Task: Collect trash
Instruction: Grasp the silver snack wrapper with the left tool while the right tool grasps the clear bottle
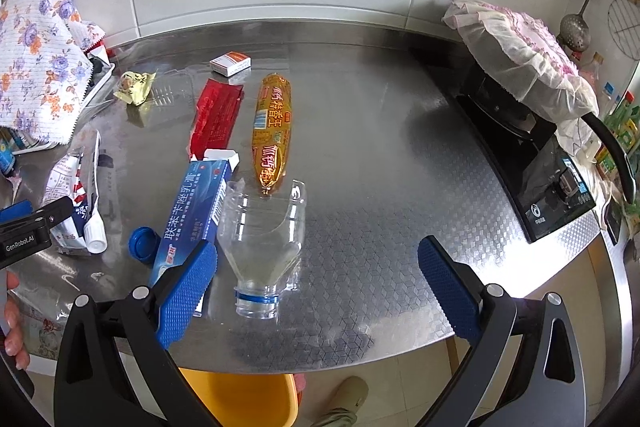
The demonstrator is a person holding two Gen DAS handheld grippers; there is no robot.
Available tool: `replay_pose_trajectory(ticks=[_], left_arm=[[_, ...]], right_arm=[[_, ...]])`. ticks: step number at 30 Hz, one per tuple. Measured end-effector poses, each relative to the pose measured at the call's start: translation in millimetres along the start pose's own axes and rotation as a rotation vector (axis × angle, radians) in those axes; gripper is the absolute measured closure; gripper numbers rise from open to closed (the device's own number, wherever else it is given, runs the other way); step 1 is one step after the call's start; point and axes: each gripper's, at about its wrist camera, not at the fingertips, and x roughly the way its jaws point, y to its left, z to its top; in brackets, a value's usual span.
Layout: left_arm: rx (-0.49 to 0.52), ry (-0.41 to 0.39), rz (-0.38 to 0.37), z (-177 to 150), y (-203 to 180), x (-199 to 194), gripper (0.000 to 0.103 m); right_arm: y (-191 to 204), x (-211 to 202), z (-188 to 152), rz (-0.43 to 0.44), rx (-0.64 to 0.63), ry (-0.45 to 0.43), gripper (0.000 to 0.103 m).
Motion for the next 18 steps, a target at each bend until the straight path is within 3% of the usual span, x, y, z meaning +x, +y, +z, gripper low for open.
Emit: replay_pose_trajectory(ticks=[6,12,18], left_arm=[[-0.006,0.030,-0.005,2.9,4.0,20.1,0.012],[0.003,0.033,-0.009,4.7,2.3,27.4,0.013],[0.002,0.046,-0.030,5.7,3.4,33.5,0.013]], right_arm=[[-6.4,22.0,2.3,0.035,0.045,0.048,0.003],[2.1,24.7,8.5,0.097,0.054,0.034,0.003],[14.6,48.5,12.0,0.102,0.037,0.081,0.004]])
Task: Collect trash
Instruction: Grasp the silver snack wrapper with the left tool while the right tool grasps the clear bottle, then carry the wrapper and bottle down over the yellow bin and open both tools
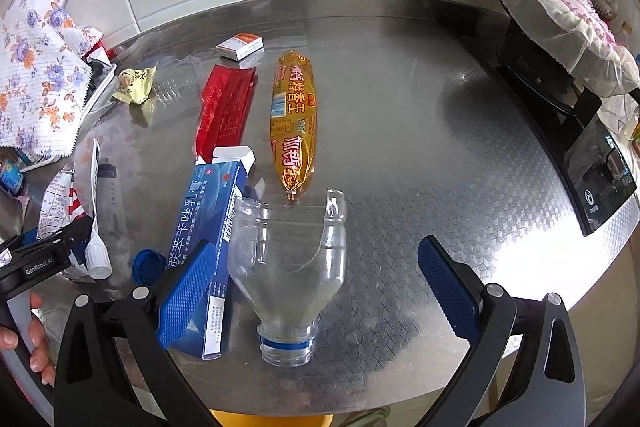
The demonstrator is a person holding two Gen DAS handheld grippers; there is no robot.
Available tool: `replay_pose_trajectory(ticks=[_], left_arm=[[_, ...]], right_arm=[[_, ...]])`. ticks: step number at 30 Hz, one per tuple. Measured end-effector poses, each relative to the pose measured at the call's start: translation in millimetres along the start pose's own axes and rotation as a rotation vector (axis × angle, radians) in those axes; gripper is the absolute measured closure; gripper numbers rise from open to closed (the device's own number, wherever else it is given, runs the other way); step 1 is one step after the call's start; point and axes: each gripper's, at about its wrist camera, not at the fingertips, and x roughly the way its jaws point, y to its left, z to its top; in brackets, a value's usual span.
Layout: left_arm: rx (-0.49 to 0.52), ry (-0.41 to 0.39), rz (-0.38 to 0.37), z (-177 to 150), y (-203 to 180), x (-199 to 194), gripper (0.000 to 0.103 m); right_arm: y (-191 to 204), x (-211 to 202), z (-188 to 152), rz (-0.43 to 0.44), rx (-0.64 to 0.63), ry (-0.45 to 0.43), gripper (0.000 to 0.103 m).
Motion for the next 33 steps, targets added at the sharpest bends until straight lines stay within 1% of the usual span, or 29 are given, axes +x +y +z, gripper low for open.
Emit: replay_pose_trajectory(ticks=[4,6,9,11,12,13,14,15,16,17,18,19,24,26,33], left_arm=[[0.002,0.001,-0.013,1.4,0.0,1.8,0.012],[0.002,-0.003,-0.015,1.9,0.7,1.4,0.012],[-0.013,0.002,-0.027,2.0,4.4,1.3,0.010],[-0.012,0.003,-0.028,0.8,4.2,-0.1,0.010],[-0.007,0.008,-0.031,0.4,3.4,1.1,0.010],[-0.004,0.011,-0.034,0.1,2.6,2.2,0.012],[-0.002,0.014,-0.049,-0.2,1.6,2.6,0.017],[0.001,0.017,-0.067,-0.7,0.0,2.4,0.021],[0.003,0.016,-0.082,-1.1,-1.9,1.4,0.029],[0.007,0.015,-0.097,-1.5,-4.0,0.0,0.033],[0.013,0.015,-0.110,-1.7,-6.1,-1.3,0.041],[0.018,0.012,-0.108,-2.0,-8.1,-3.1,0.044],[0.025,-0.004,-0.117,-3.0,-8.2,-10.6,0.052],[0.027,-0.016,-0.110,-3.9,-7.5,-16.3,0.056],[0.011,-0.047,-0.102,-7.0,2.7,-34.1,0.058]], right_arm=[[1.3,16.5,-0.6,0.011,0.004,0.041,0.020],[2.2,23.6,-1.1,-0.005,-0.001,0.055,0.024],[1.3,31.4,-3.0,-0.008,0.000,0.071,0.026],[2.2,32.6,-4.4,-0.010,-0.013,0.062,0.032],[2.6,31.1,-4.9,-0.001,-0.020,0.057,0.037],[3.3,30.6,-4.7,-0.004,-0.029,0.055,0.039],[4.1,30.2,-4.7,-0.006,-0.035,0.054,0.039],[3.6,29.3,-5.1,-0.002,-0.035,0.050,0.039],[2.6,28.0,-5.7,-0.001,-0.032,0.045,0.040],[1.2,27.0,-6.0,-0.001,-0.030,0.043,0.040],[-0.6,25.8,-6.8,-0.003,-0.027,0.042,0.040],[-1.9,24.9,-7.3,-0.004,-0.025,0.042,0.040],[-8.1,18.2,-8.3,-0.009,-0.018,0.034,0.040],[-9.3,15.1,-8.8,-0.007,-0.016,0.030,0.040],[-10.9,-0.7,-12.6,-0.001,-0.018,0.006,0.040]])
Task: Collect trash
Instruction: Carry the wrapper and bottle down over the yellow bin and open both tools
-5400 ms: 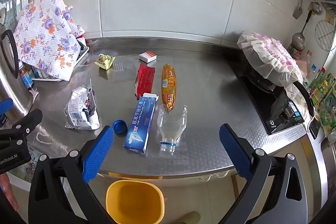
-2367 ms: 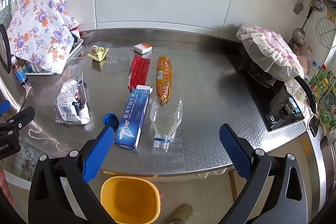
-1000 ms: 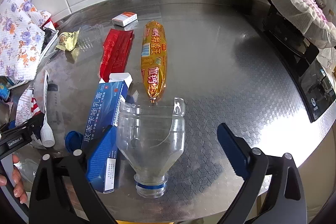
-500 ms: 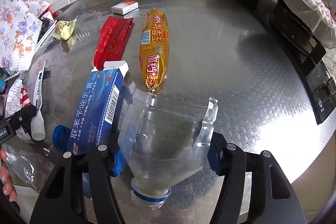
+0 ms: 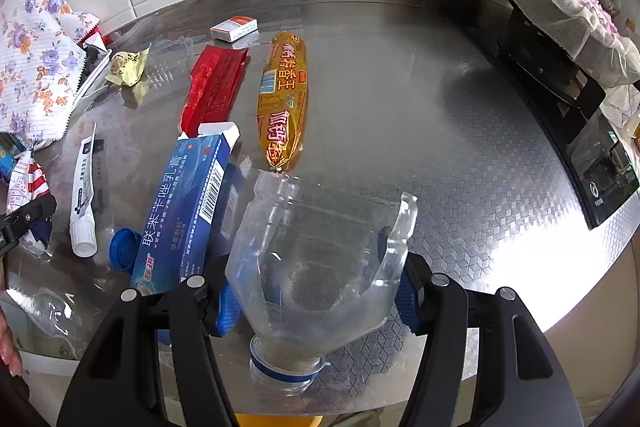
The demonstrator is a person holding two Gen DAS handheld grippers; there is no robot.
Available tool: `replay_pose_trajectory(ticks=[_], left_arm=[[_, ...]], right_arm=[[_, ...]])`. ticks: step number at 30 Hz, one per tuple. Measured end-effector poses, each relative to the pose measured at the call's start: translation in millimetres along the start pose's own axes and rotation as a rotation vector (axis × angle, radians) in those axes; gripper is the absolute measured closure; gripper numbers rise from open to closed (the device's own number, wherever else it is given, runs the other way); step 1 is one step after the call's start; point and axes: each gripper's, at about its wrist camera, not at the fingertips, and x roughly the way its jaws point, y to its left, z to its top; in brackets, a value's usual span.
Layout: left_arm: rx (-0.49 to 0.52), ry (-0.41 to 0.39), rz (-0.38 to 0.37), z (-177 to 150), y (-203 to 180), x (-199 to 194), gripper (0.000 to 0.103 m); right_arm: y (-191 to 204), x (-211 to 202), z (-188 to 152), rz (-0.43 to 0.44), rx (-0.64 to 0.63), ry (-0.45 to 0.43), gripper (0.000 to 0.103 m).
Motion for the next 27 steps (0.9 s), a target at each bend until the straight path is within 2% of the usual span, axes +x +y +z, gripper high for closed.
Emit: replay_pose_trajectory(ticks=[6,14,21,27], left_arm=[[0.011,-0.036,-0.002,-3.0,3.0,-26.9,0.058],[0.087,-0.067,-0.025,-22.6,-1.4,-65.2,0.058],[0.149,-0.063,-0.049,-62.6,-16.5,-95.3,0.058],[0.184,-0.024,-0.072,-113.4,-37.5,-105.6,0.058]], right_arm=[[-3.7,-20.6,-4.6,0.002,0.016,-0.025,0.040],[-4.8,-63.6,-28.4,-0.015,0.031,-0.073,0.040],[-1.5,-94.3,-66.1,0.036,-0.035,-0.091,0.040],[-6.7,-108.6,-102.0,0.109,-0.131,-0.073,0.040]])
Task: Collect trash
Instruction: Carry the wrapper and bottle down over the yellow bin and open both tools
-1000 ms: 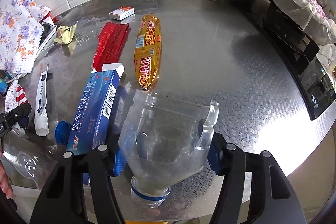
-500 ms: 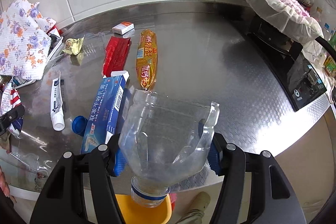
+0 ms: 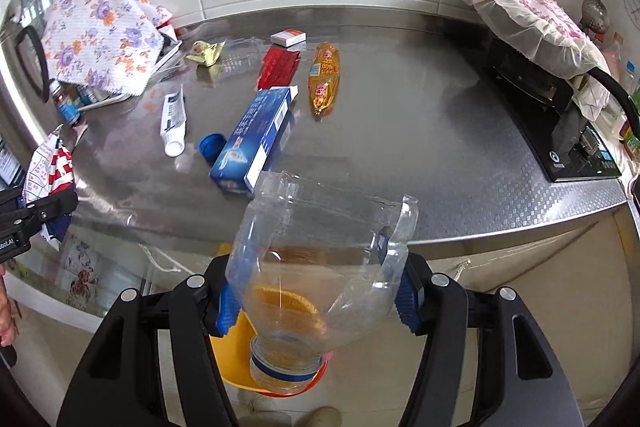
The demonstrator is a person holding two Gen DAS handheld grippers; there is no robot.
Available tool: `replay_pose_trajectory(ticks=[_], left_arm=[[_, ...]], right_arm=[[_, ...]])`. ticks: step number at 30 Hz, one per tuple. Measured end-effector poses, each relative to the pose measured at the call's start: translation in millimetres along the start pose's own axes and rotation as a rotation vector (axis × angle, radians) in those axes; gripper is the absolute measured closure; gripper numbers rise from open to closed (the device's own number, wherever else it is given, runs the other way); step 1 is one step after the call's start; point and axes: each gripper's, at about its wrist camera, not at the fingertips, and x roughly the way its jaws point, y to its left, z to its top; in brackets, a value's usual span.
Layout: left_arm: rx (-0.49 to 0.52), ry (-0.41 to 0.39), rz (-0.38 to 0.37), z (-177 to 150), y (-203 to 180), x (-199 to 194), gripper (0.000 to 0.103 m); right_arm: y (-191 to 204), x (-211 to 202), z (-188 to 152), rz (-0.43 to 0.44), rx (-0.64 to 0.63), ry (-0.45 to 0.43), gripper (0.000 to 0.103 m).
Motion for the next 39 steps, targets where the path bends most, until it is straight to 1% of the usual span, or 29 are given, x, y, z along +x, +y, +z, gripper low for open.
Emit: replay_pose_trajectory(ticks=[4,8,12,16,20,25,29,33,36,39], left_arm=[[0.001,0.055,-0.012,-35.1,-18.2,3.2,0.058],[0.011,0.106,-0.027,-67.9,-27.9,14.0,0.058],[0.038,0.167,-0.045,-97.8,-35.2,35.4,0.058],[0.096,0.232,-0.073,-119.9,-40.4,62.9,0.058],[0.139,0.283,-0.103,-137.0,-39.0,95.5,0.058],[0.187,0.347,-0.128,-155.5,-29.8,142.5,0.058],[0.188,0.396,-0.163,-169.0,-20.0,181.4,0.058],[0.175,0.452,-0.178,-182.2,-15.4,215.9,0.058],[0.180,0.481,-0.178,-187.1,-14.3,236.1,0.058],[0.187,0.492,-0.182,-188.8,-12.2,249.6,0.058]], right_arm=[[-3.8,-0.9,-24.7,0.055,-0.056,0.048,0.040],[-6.3,8.7,-52.2,0.103,-0.096,0.096,0.040],[-3.2,29.3,-79.1,0.137,-0.138,0.166,0.040],[6.9,51.4,-101.6,0.169,-0.197,0.214,0.040],[13.3,83.5,-121.7,0.223,-0.206,0.270,0.040],[26.9,132.4,-149.6,0.265,-0.242,0.334,0.040],[35.0,176.9,-173.7,0.272,-0.254,0.399,0.040],[40.1,212.3,-191.8,0.265,-0.250,0.457,0.040],[43.2,228.6,-200.9,0.265,-0.255,0.475,0.040],[42.6,240.7,-201.6,0.271,-0.255,0.480,0.040]])
